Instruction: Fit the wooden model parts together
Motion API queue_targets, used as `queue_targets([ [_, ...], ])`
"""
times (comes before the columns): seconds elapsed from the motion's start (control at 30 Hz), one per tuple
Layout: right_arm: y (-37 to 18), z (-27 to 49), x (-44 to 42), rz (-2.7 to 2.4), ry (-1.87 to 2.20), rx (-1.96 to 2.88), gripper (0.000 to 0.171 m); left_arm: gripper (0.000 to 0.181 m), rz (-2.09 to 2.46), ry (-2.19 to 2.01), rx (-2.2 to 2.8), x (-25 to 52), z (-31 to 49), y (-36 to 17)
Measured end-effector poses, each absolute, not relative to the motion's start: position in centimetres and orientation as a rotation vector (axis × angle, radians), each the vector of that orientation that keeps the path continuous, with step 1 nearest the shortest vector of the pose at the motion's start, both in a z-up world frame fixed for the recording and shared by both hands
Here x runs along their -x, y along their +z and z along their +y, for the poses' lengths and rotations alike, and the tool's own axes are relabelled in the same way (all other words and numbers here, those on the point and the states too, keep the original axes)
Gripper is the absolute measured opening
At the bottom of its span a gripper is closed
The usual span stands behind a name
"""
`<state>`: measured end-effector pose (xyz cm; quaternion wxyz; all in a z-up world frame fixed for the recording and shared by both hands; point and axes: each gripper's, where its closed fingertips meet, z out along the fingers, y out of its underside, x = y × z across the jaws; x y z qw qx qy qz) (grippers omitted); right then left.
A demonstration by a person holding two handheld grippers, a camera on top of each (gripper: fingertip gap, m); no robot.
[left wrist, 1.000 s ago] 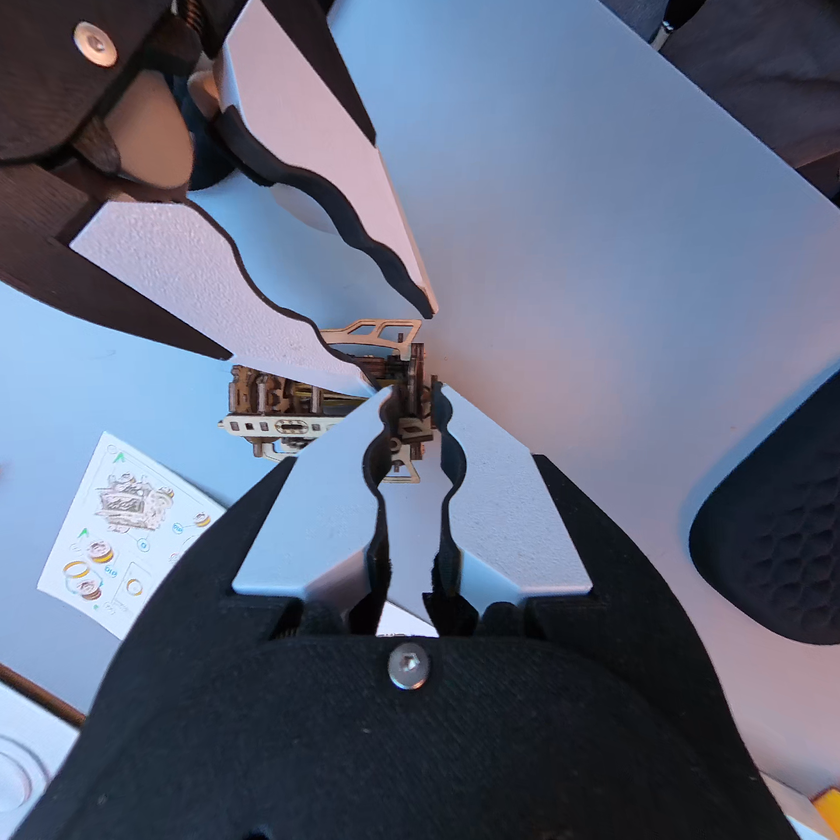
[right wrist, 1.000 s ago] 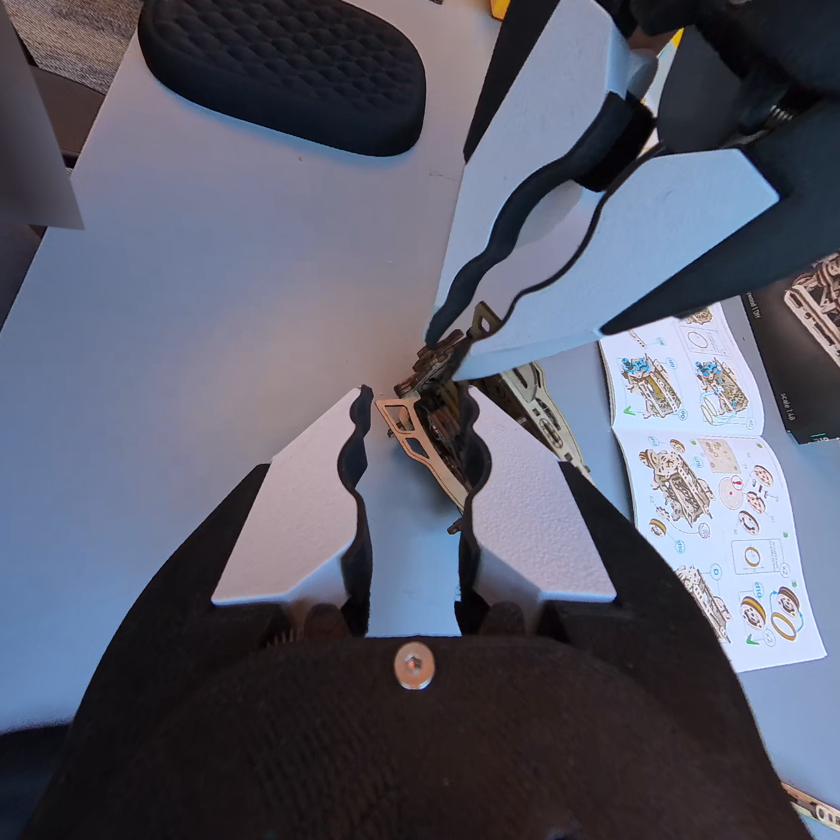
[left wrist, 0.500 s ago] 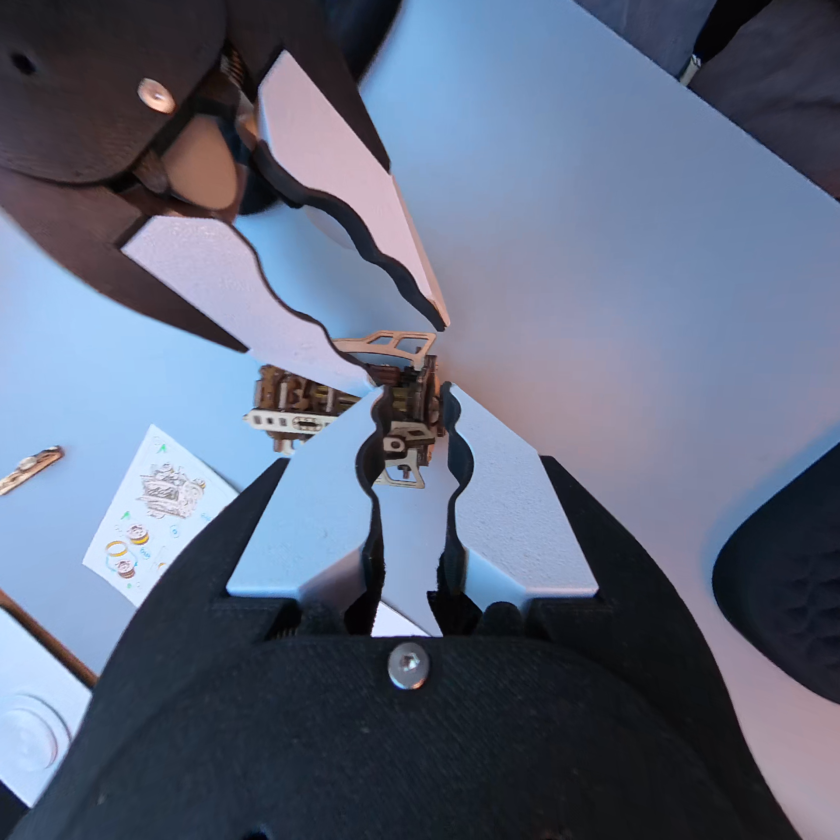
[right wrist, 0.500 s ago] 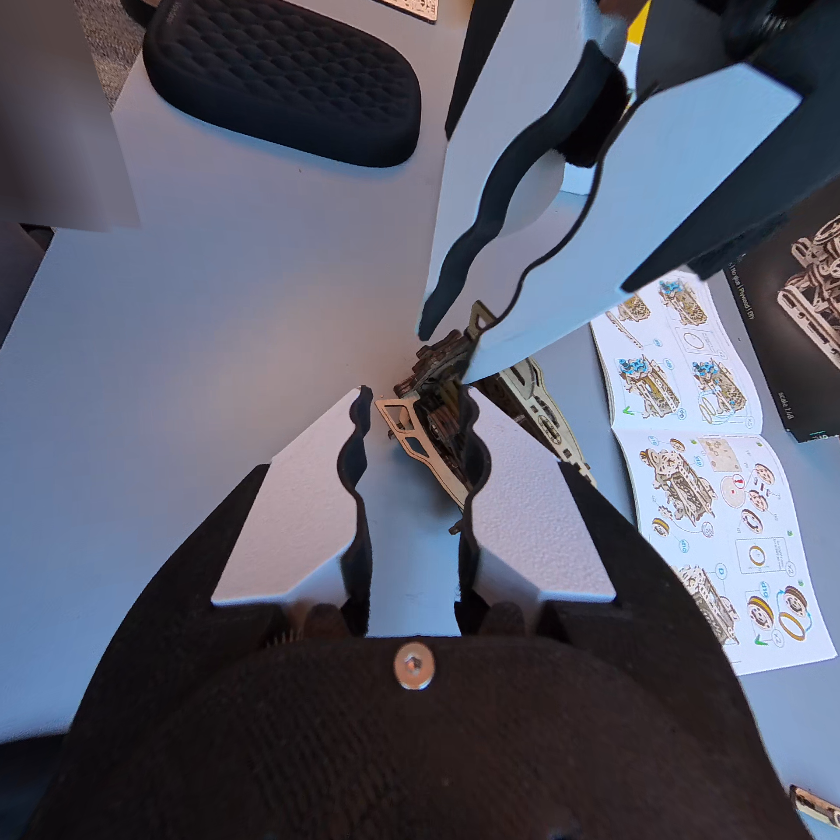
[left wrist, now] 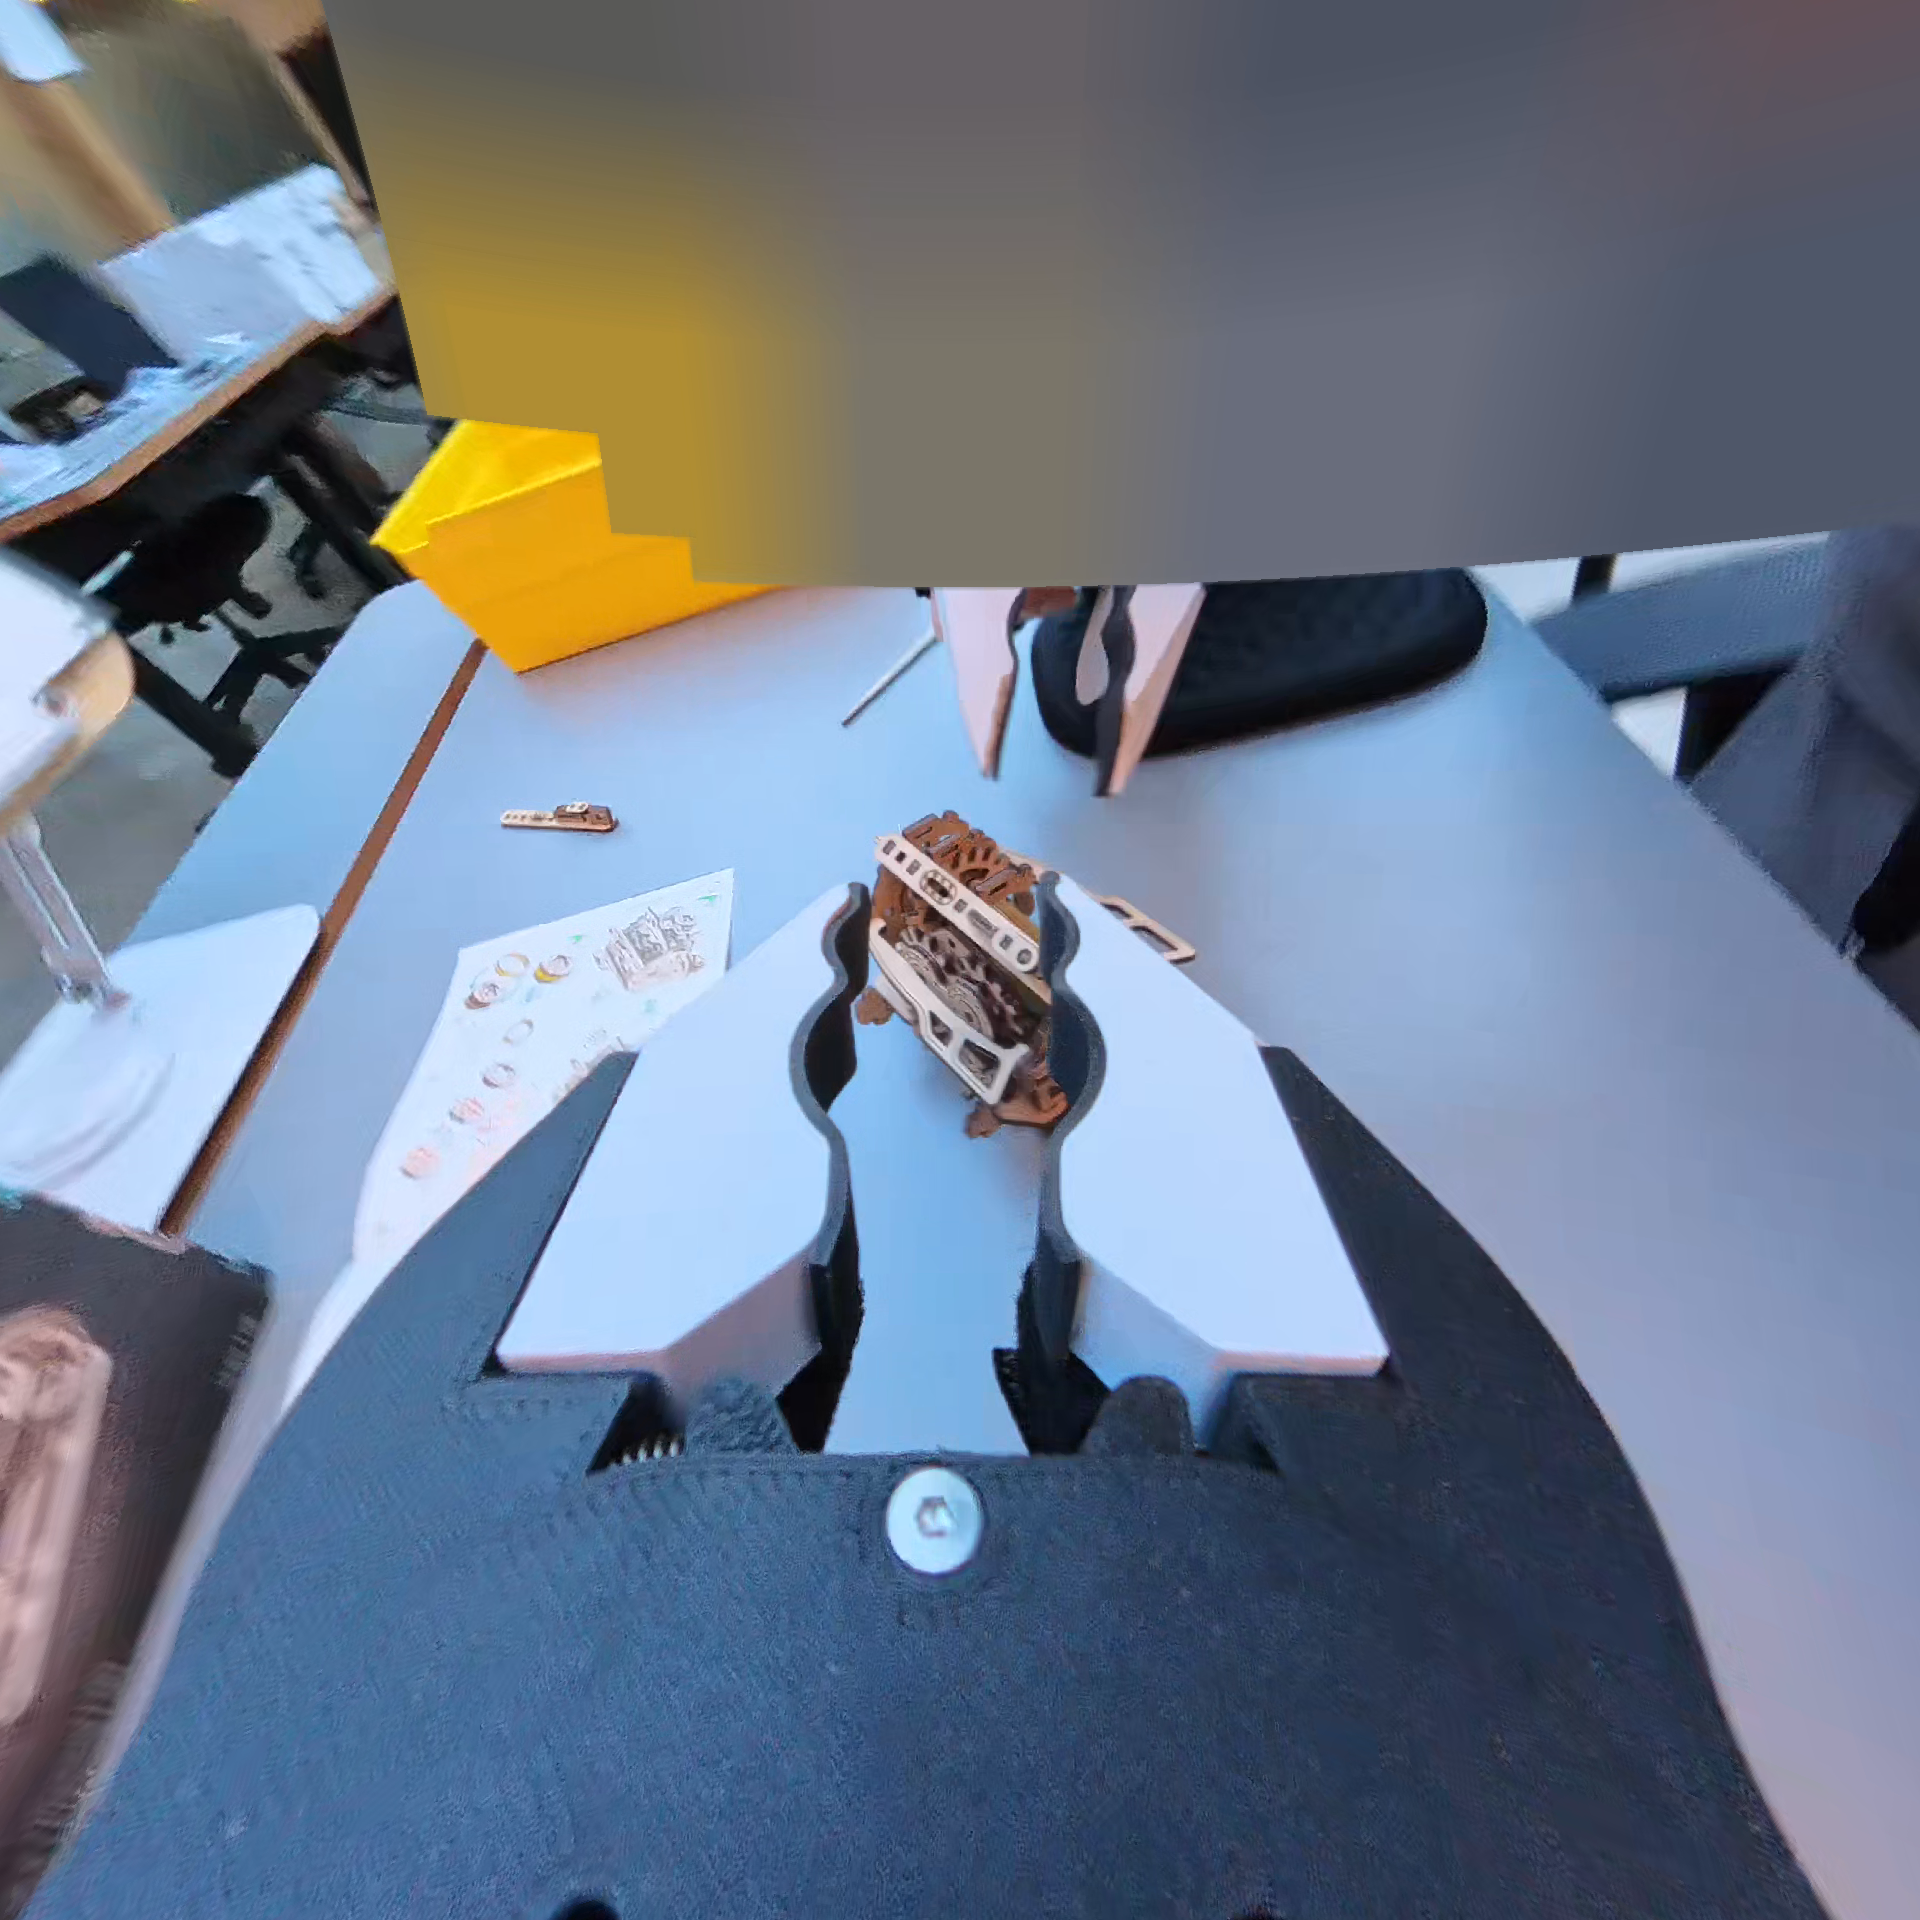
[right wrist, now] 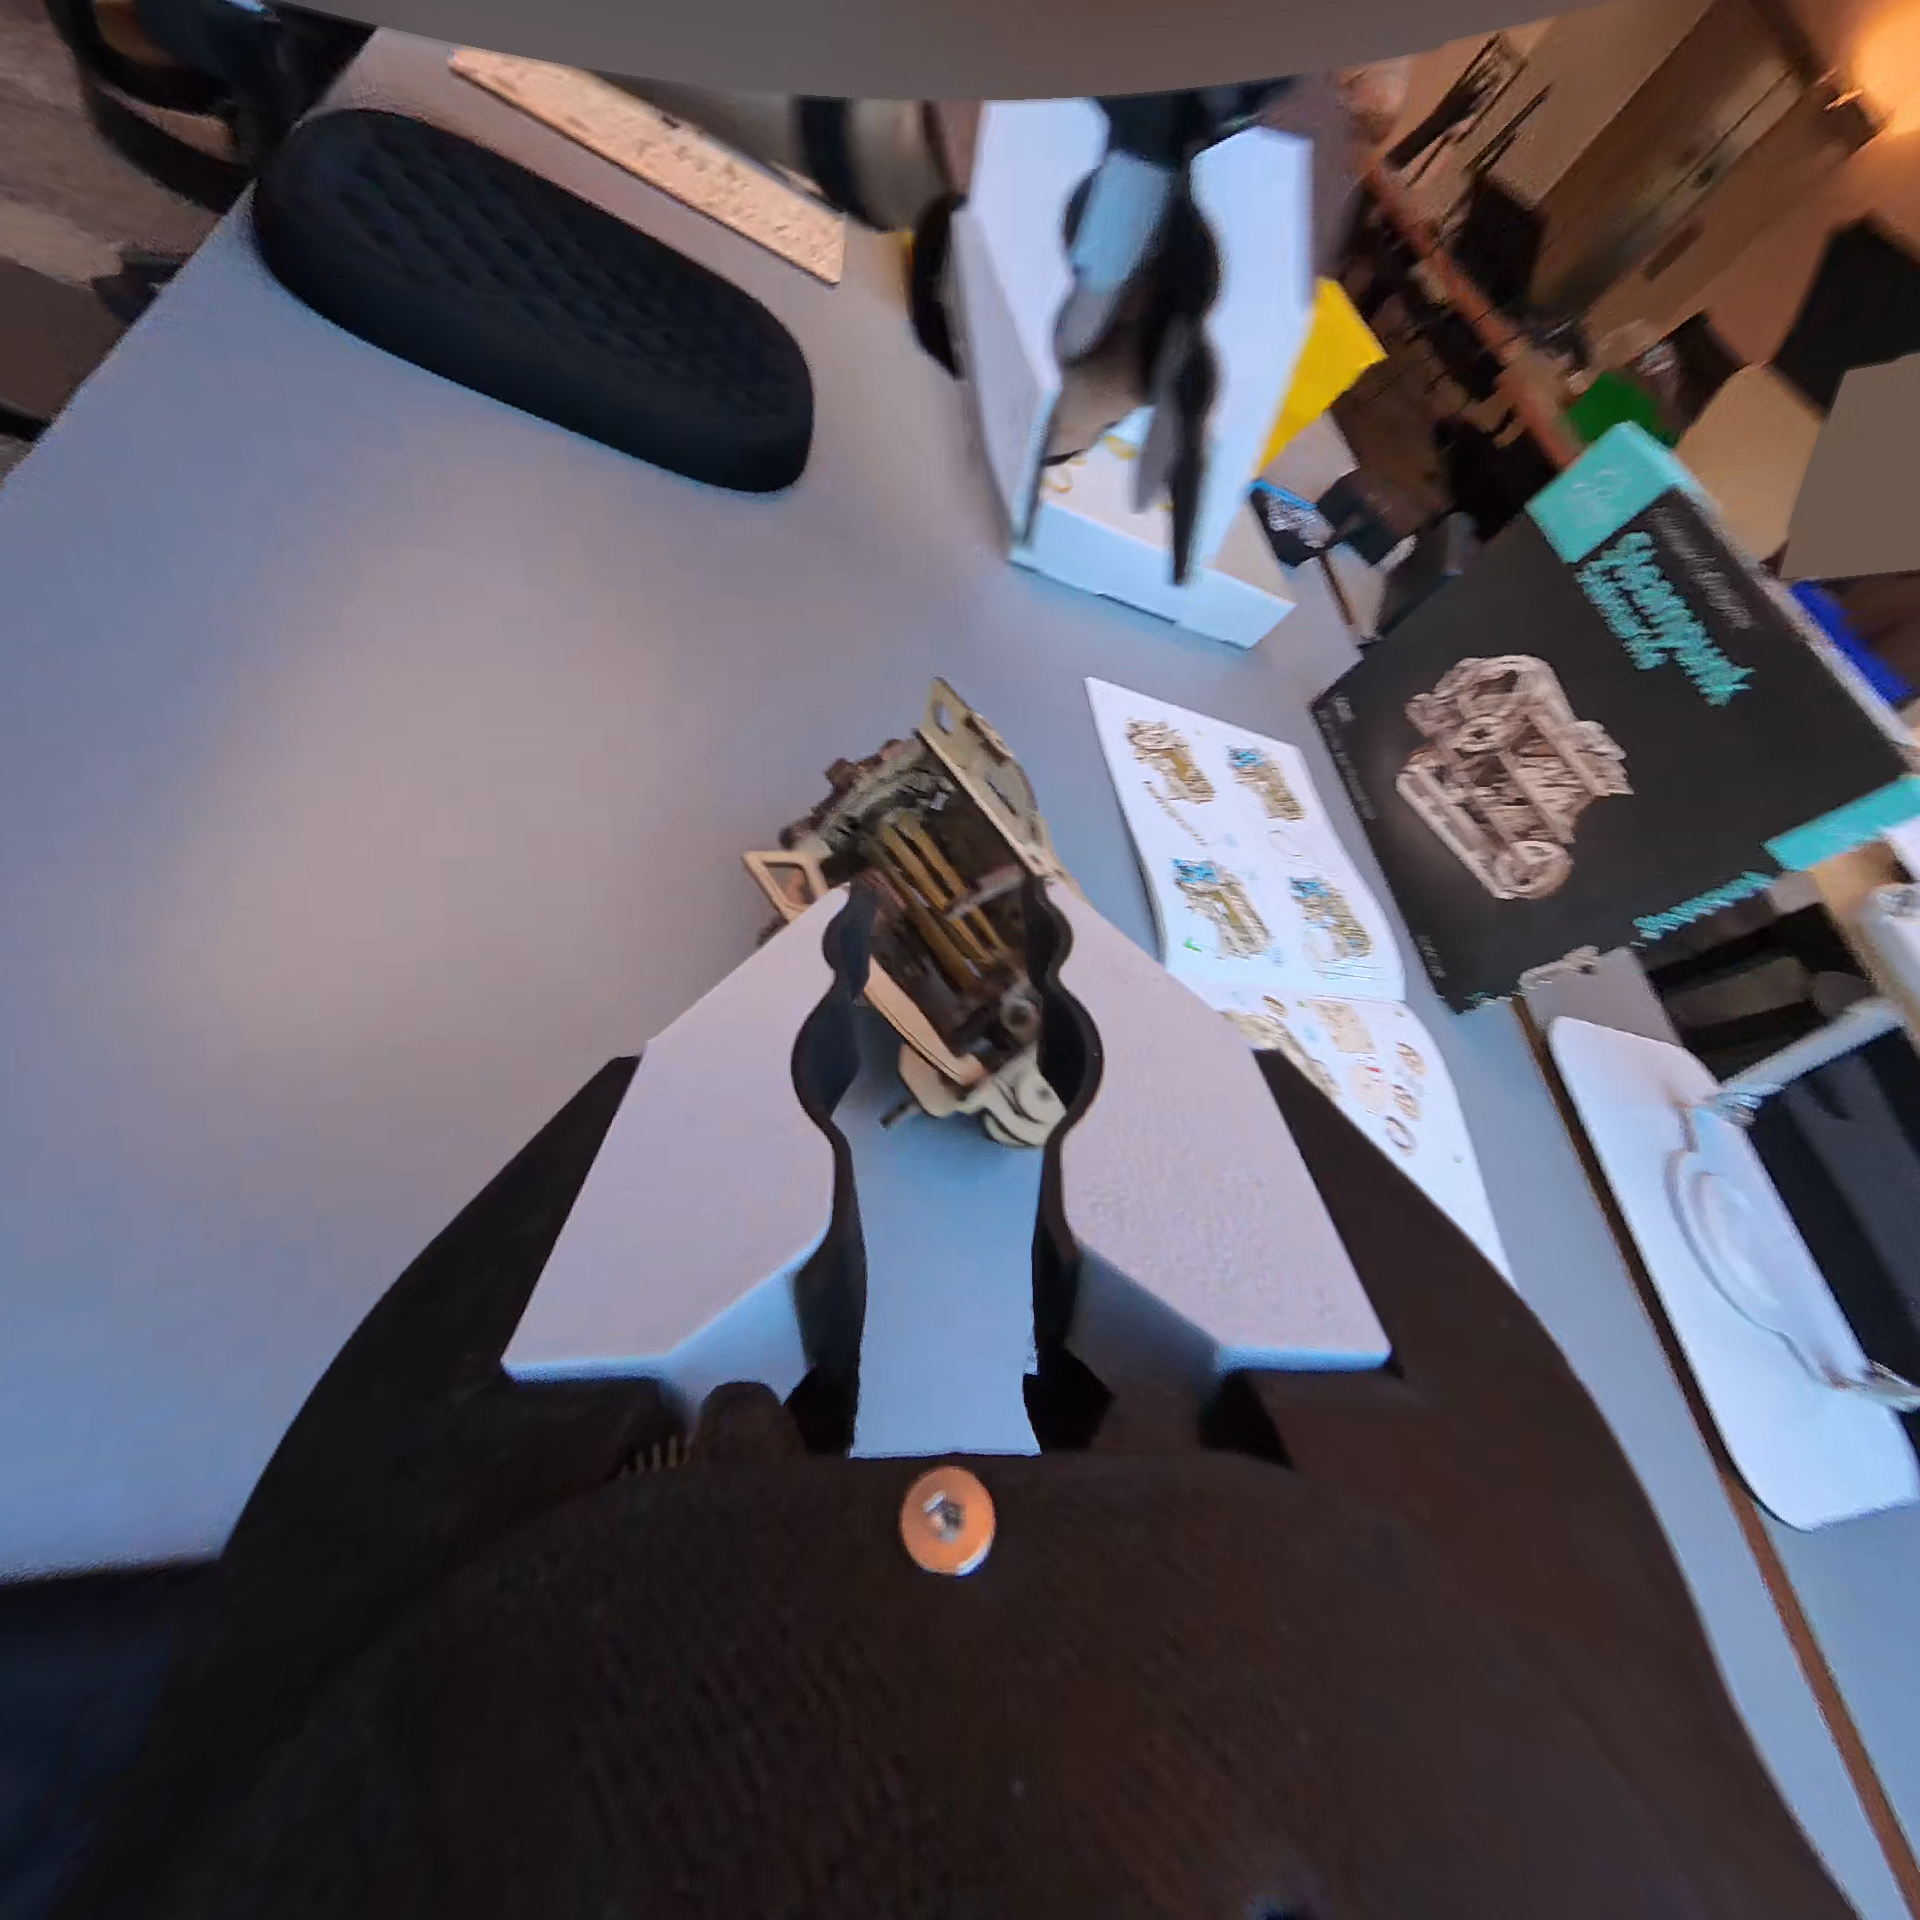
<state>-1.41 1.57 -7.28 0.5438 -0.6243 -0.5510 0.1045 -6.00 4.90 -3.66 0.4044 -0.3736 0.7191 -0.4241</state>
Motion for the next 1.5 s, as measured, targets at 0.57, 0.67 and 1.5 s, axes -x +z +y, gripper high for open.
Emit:
queue_targets([
  [0.57,-10.6,4.1,-2.7,-1.117,0.436,1.645,0.034,0.074,1.331,-0.992,1.48,5.0,4.2,-8.0],
  [0.67,-10.7,4.4,-2.7,-1.127,0.419,1.647,0.035,0.069,1.336,-0.99,1.507,5.0,4.3,-8.7],
  [1.5,-10.0,5.3,-0.7,-1.183,0.596,1.671,0.025,0.026,1.314,-1.002,1.574,5.9,8.0,-9.7],
])
